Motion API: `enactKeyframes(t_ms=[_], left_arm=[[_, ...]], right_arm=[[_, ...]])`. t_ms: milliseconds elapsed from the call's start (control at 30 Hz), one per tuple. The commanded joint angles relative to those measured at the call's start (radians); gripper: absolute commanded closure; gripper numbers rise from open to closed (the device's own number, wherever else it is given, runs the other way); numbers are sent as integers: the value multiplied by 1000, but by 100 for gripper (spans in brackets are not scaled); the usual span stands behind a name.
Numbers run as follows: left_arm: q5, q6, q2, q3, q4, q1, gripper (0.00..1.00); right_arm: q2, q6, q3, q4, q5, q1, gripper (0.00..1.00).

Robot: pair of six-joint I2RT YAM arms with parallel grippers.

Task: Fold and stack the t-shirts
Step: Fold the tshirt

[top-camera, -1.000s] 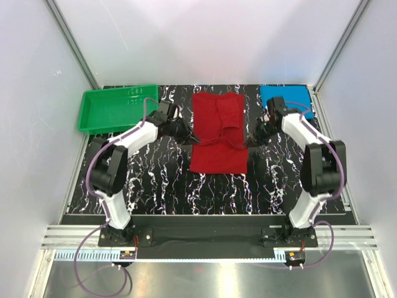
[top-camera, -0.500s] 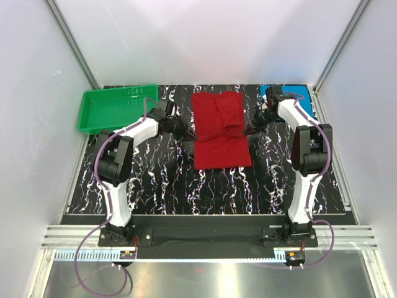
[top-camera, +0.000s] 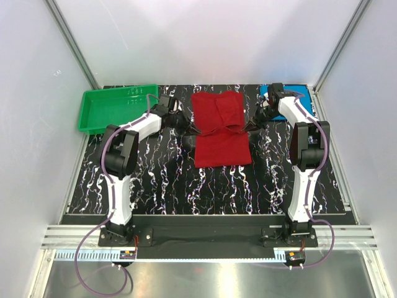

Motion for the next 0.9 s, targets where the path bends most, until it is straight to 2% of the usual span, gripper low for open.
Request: enactKeyframes(t_ms=[0, 300, 333, 400, 467, 500, 567, 667, 767, 867], left_arm=[[33, -11, 20, 42, 22, 13, 100], [22, -13, 47, 59, 23, 26, 100], [24, -13, 53, 61, 22, 26, 96], [12, -3, 64, 77, 2, 30, 81], [-11, 12, 64, 99, -20, 33, 61], [-25, 41, 63, 114, -38, 33, 53], [-96, 95, 44, 183, -131, 34, 46], [-225, 201, -41, 208, -202, 30, 39], [-232, 244, -109, 159, -184, 11, 39], [-167, 242, -134, 82, -112, -29, 42]], right_arm=[[25, -11, 49, 13, -49, -7, 97], [108, -8, 139, 7, -82, -12, 90], [120, -8, 154, 1, -82, -13, 87], [137, -8, 173, -1, -80, -18, 81], [163, -10, 208, -15, -66, -24, 72], [172, -13, 245, -19, -59, -32, 64], [196, -46, 299, -71, -21, -41, 59], [184, -126, 382, -185, 116, -42, 54], [86, -156, 290, -168, 148, -38, 52], [-27, -120, 126, -60, 84, -27, 51]])
